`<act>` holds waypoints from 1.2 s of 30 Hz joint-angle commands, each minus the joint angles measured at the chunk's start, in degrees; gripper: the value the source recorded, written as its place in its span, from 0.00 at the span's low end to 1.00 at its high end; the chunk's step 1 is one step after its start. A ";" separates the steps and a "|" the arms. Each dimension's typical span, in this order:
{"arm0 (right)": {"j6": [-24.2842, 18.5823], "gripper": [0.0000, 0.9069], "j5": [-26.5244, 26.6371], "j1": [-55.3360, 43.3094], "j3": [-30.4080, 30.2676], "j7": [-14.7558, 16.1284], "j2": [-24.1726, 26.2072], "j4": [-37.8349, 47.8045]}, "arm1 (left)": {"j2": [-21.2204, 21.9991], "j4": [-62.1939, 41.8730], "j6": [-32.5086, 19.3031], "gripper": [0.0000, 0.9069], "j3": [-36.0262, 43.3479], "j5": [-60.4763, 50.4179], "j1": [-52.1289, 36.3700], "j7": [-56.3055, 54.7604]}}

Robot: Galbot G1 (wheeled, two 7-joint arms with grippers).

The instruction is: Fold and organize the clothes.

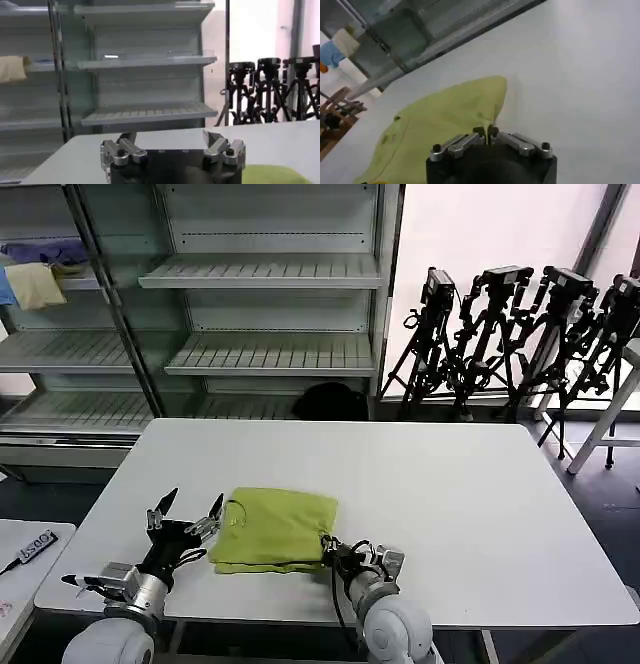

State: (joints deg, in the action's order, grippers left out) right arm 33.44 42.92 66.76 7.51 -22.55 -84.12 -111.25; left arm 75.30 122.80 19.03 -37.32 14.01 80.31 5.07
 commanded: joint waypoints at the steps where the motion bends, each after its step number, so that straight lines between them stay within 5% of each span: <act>1: 0.03 0.00 1.11 0.50 4.03 -0.17 2.61 -2.37 | 0.17 -0.19 -0.34 1.00 -0.32 0.31 0.44 -0.02; 12: 0.01 0.00 0.97 4.94 12.44 3.55 7.15 -5.57 | 0.79 -0.73 -0.53 1.00 1.54 -0.47 -0.28 -0.11; 24: -0.10 0.00 0.74 7.12 15.15 4.75 8.96 -5.88 | 1.04 -0.59 -0.63 1.00 1.79 -0.96 0.18 -0.06; 25: -0.10 0.30 0.34 7.10 15.10 4.79 8.80 -5.80 | 1.02 -0.58 -0.64 1.00 1.76 -0.93 0.29 -0.07; 26: -0.15 0.93 -1.81 7.10 15.04 5.83 8.54 -5.74 | 1.02 -0.58 -0.66 1.00 1.73 -0.87 0.37 -0.07; 27: -0.16 1.00 -2.60 7.11 15.04 6.28 8.25 -5.80 | 1.04 -0.58 -0.67 1.00 1.70 -0.83 0.40 -0.07; 32: -0.26 1.00 -17.31 7.63 17.28 11.33 5.16 -7.53 | 0.97 -0.45 -0.79 1.00 1.53 -0.68 0.36 0.05; 36: -0.34 1.00 -20.86 7.72 19.18 12.45 6.58 -9.28 | 0.90 -0.66 -1.20 1.00 1.56 -0.49 0.22 0.17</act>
State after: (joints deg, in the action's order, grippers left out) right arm 33.19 36.80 73.78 22.58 -15.30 -77.53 -117.94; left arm 76.22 122.30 18.13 -35.82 13.38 80.59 5.13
